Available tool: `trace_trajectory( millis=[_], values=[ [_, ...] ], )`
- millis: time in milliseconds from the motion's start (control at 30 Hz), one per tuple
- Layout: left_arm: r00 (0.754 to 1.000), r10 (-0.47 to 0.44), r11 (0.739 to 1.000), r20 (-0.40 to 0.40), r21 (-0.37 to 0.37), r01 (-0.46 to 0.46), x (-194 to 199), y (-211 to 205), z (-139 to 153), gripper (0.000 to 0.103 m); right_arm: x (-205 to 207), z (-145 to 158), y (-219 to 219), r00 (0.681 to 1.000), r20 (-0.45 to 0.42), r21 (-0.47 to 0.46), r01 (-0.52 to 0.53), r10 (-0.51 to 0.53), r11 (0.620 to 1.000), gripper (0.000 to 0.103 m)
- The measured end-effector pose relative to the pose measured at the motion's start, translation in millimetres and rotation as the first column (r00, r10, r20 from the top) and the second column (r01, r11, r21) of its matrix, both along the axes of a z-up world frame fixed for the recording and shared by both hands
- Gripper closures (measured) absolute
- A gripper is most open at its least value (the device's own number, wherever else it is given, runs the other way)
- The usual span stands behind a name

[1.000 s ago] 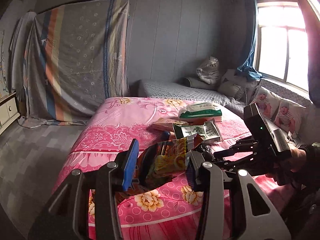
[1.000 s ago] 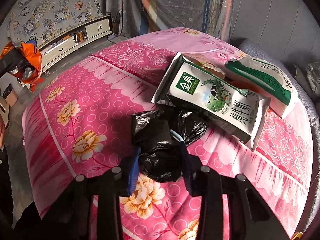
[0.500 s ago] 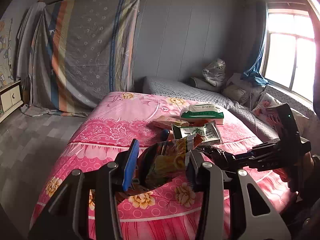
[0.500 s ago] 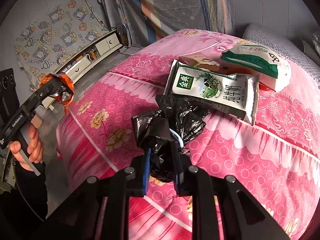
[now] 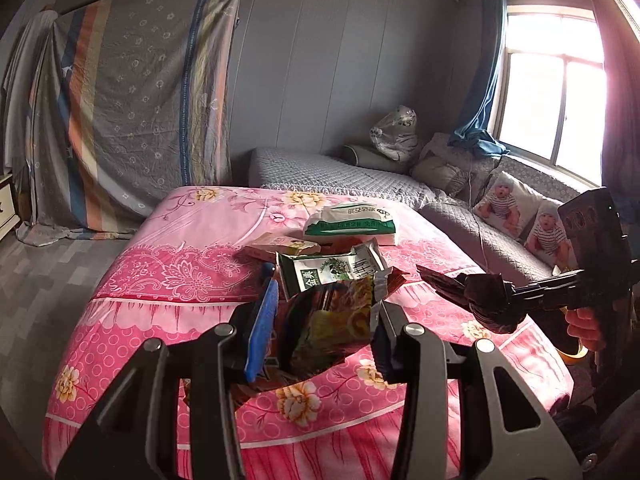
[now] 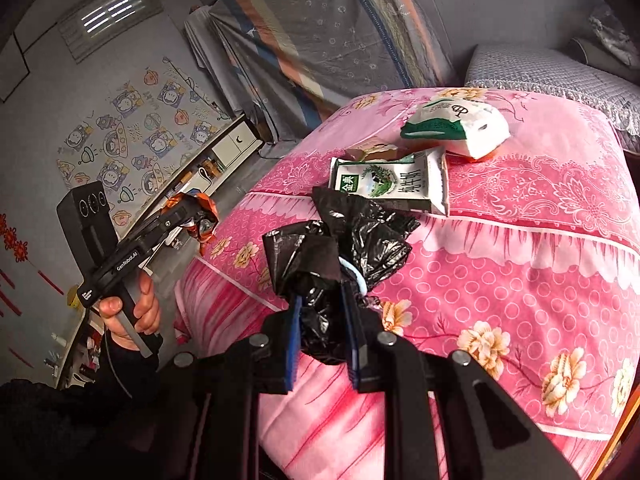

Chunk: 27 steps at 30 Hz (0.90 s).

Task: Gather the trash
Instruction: 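Carry the black bag and snack wrapper in both tools over the bin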

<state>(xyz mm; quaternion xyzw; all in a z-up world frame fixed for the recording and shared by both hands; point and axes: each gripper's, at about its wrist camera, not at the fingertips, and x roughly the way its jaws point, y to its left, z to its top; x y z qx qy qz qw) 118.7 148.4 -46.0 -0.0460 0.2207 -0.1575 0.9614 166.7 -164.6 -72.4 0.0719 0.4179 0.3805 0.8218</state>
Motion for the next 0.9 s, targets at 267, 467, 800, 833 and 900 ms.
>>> trace_trajectory(
  millis=[267, 467, 800, 833, 900],
  values=[
    [0.989, -0.145, 0.988, -0.004, 0.042, 0.145, 17.9, -67.6, 7.4, 0.063, -7.8, -0.2, -79.9, 0.983, 0.007, 0.049, 0.182, -0.182, 0.982, 0.086],
    [0.961, -0.278, 0.959, -0.008, 0.059, 0.278, 27.4, -125.3, 12.1, 0.063, -19.5, -1.3, -137.9, 0.946, 0.014, 0.087, 0.322, -0.324, 0.943, 0.086],
    [0.875, -0.483, 0.871, -0.023, 0.091, 0.483, 36.6, -221.7, 16.1, 0.063, -41.6, -6.4, -225.4, 0.845, 0.007, 0.124, 0.531, -0.535, 0.839, 0.086],
    [0.866, -0.499, 0.861, -0.027, 0.092, 0.5, 38.4, -229.7, 16.7, 0.063, -44.2, -7.8, -233.5, 0.831, 0.005, 0.126, 0.552, -0.557, 0.825, 0.086],
    [0.846, -0.531, 0.841, -0.037, 0.095, 0.532, 41.1, -249.3, 16.0, 0.063, -50.4, -11.1, -249.9, 0.802, -0.002, 0.128, 0.593, -0.598, 0.795, 0.086]
  ],
)
